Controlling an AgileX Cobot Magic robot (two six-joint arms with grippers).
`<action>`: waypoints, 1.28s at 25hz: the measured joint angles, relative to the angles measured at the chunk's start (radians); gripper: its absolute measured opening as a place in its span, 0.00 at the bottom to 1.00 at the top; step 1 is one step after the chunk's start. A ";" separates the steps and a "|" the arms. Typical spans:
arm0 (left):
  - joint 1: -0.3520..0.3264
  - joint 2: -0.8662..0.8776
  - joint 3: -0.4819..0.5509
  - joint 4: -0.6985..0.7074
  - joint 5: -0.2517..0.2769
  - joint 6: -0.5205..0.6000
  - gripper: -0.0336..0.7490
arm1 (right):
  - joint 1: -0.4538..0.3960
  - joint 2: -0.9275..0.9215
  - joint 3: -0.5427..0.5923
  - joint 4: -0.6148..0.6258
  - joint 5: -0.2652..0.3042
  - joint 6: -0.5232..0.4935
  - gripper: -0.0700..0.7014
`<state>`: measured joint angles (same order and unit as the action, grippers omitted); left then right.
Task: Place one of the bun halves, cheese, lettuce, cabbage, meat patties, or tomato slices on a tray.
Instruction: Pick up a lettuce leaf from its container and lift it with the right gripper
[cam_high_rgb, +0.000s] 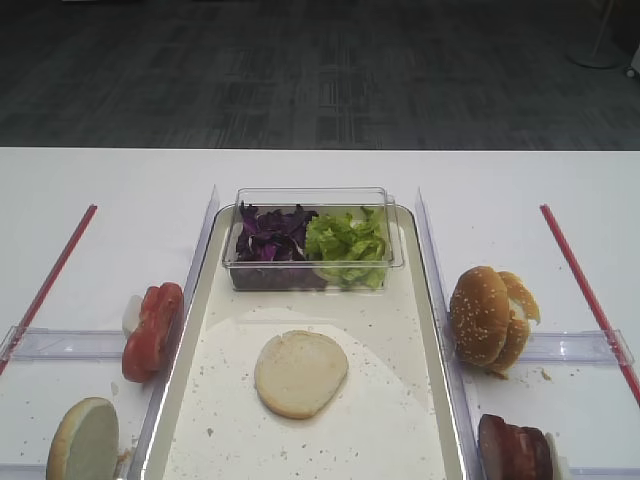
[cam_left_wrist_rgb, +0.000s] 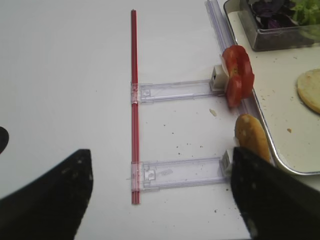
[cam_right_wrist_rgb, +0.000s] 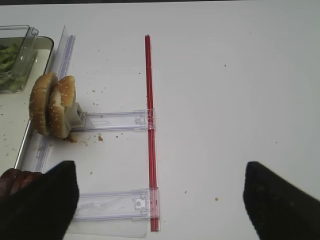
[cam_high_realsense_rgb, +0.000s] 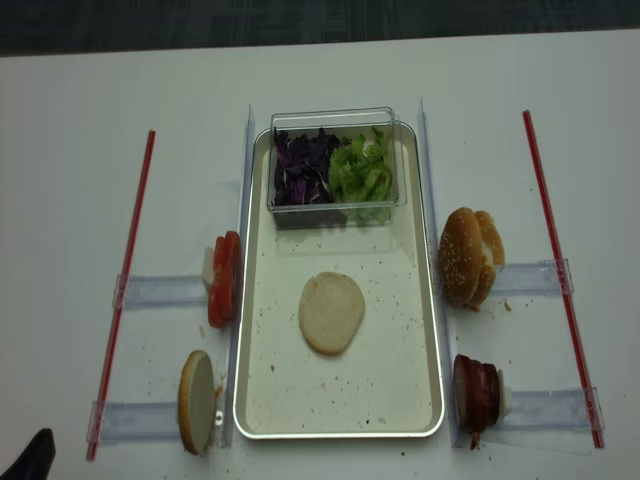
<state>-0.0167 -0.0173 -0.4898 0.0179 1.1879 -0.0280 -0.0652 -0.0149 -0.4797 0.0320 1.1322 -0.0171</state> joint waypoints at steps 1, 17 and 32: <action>0.000 0.000 0.000 0.000 0.000 0.000 0.71 | 0.000 0.000 0.000 0.000 0.000 0.000 0.97; 0.000 0.000 0.000 0.000 0.000 0.000 0.71 | 0.000 0.000 0.000 0.000 0.000 0.000 0.97; 0.000 0.000 0.000 0.000 0.000 0.000 0.71 | 0.000 0.000 0.000 0.000 0.000 0.000 0.97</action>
<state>-0.0167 -0.0173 -0.4898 0.0179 1.1879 -0.0280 -0.0652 -0.0149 -0.4797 0.0320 1.1322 -0.0171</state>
